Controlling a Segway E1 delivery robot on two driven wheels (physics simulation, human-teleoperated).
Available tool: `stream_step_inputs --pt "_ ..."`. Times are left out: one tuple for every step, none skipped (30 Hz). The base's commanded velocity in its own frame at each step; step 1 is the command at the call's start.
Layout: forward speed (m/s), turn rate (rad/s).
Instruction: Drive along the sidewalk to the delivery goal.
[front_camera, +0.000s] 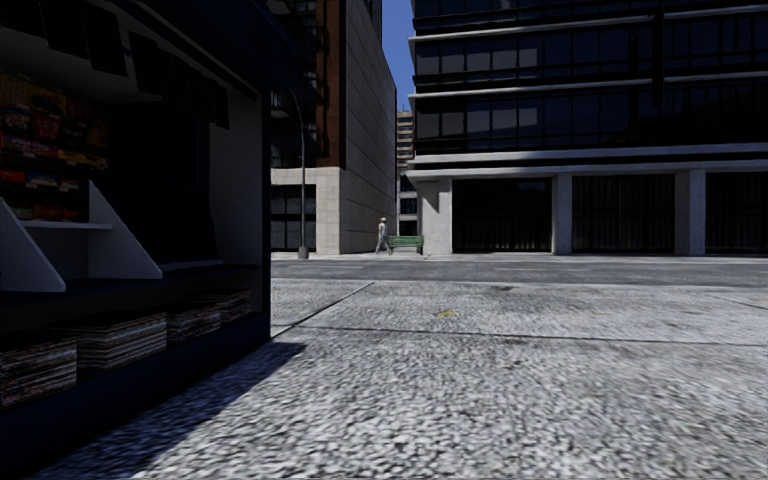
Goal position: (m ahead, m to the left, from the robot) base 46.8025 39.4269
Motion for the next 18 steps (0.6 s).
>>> stream_step_inputs --pt "2.00 0.00" --pt "2.00 0.00" --pt "2.00 0.00" --pt "2.00 0.00" --pt "2.00 0.00" --pt "2.00 0.00" --pt "2.00 0.00" --pt "2.00 0.00" --pt "2.00 0.00" --pt "2.00 0.00" --pt "2.00 0.00" --pt "2.00 0.00" --pt "2.00 0.00" --pt "2.00 0.00" --pt "2.00 0.00" --pt "2.00 0.00" --pt "2.00 0.00" --pt "2.00 0.00"
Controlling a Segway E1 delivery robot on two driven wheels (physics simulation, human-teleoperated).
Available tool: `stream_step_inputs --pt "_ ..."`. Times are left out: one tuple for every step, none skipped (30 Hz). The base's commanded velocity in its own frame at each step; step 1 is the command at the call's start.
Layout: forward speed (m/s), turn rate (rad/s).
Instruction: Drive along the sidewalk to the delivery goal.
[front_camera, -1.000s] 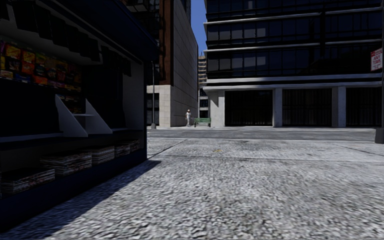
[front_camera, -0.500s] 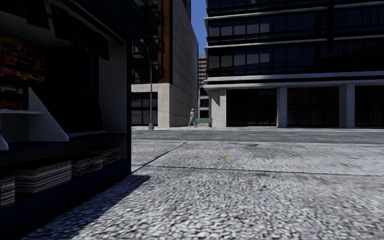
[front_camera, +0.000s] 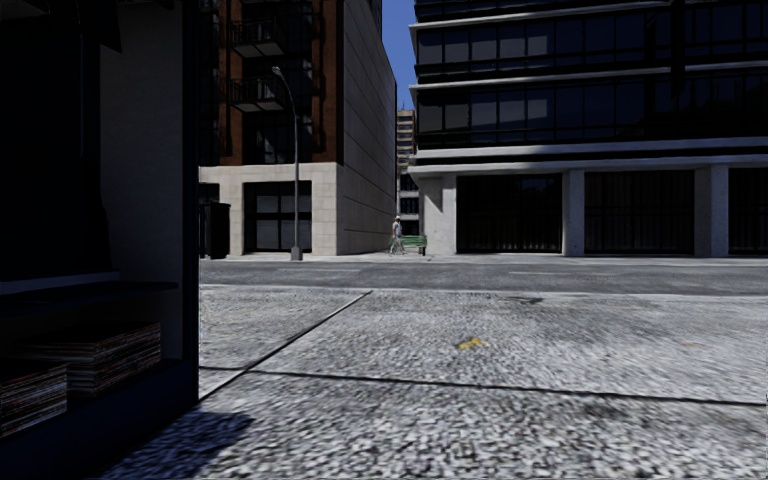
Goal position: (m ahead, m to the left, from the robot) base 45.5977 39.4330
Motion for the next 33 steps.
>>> stream_step_inputs --pt "2.00 0.00" --pt "2.00 0.00" --pt "2.00 0.00" --pt "2.00 0.00" --pt "2.00 0.00" --pt "2.00 0.00" --pt "2.00 0.00" --pt "2.00 0.00" --pt "2.00 0.00" --pt "2.00 0.00" --pt "2.00 0.03" --pt "2.00 0.17" --pt "2.00 0.17" --pt "2.00 0.25" --pt "2.00 0.34" --pt "2.00 0.47" --pt "1.97 0.59" --pt "1.97 0.59" --pt "1.76 0.68" --pt "1.58 0.72" --pt "1.50 0.73" --pt "1.48 0.73" --pt "1.48 0.73" --pt "1.47 0.73" --pt "1.47 0.73" --pt "1.47 0.74" --pt "1.47 0.74" --pt "1.47 0.74" --pt "1.47 0.74" --pt "1.47 0.74" --pt "1.47 0.74" --pt "1.47 0.74" --pt "1.48 0.74"
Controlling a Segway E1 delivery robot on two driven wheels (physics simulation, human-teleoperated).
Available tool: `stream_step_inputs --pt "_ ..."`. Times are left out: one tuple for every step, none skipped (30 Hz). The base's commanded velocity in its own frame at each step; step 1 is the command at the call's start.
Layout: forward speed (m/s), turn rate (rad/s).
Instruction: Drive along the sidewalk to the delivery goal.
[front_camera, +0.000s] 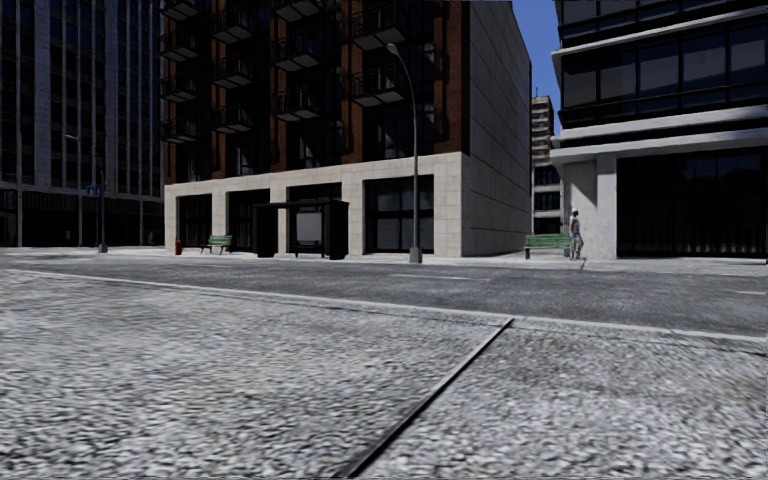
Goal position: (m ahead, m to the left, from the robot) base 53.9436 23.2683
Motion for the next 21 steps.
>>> stream_step_inputs --pt "1.48 0.74" --pt "1.48 0.74" --pt "1.49 0.72" --pt "1.49 0.70" --pt "1.50 0.69" --pt "1.51 0.69" --pt "1.52 0.69" --pt "1.52 0.69" --pt "1.52 0.68" --pt "1.53 0.68" --pt "1.54 0.68" --pt "1.54 0.68" --pt "1.54 0.68" --pt "1.54 0.68" --pt "1.54 0.68" --pt "1.54 0.68" --pt "1.54 0.68" --pt "1.54 0.68" --pt "1.54 0.68" --pt "1.54 0.68" --pt "1.54 0.68"
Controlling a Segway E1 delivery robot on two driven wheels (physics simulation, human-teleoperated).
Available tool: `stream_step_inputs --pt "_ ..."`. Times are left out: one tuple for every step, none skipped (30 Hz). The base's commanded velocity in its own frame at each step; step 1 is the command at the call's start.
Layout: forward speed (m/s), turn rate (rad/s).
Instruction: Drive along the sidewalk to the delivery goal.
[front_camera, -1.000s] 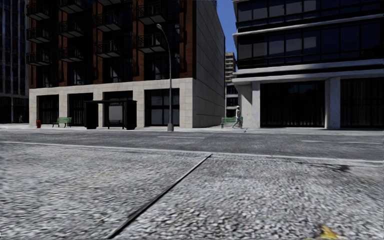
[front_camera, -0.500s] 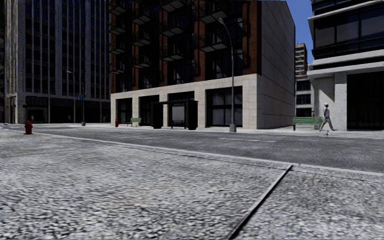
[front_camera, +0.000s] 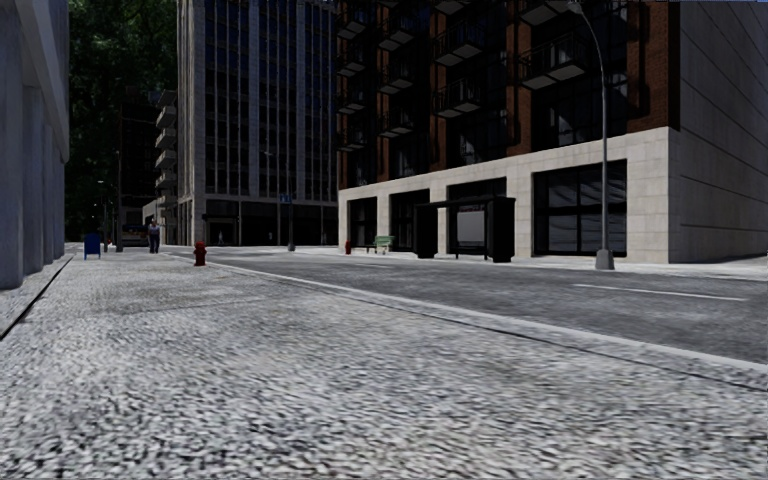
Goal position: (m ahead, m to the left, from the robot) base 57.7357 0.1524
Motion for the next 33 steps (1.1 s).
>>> stream_step_inputs --pt "1.54 0.68" --pt "1.54 0.68" --pt "1.54 0.68" --pt "1.54 0.68" --pt "1.54 0.68" --pt "1.54 0.68" --pt "1.54 0.68" --pt "1.54 0.68" --pt "1.54 0.68" --pt "1.54 0.68" --pt "1.54 0.68" --pt "1.54 0.68" --pt "1.54 0.68" --pt "1.54 0.68" --pt "1.54 0.68" --pt "1.54 0.68" --pt "1.54 0.68" --pt "1.54 0.68" --pt "1.54 0.68" --pt "1.54 0.68" --pt "1.54 0.67" --pt "1.54 0.67" --pt "1.54 0.67" --pt "1.54 0.67" --pt "1.54 0.67" --pt "1.54 0.67" --pt "1.54 0.65" --pt "1.54 0.62" --pt "1.54 0.62" --pt "1.54 0.62" --pt "1.54 0.00" --pt "1.54 0.00" --pt "1.54 0.00"
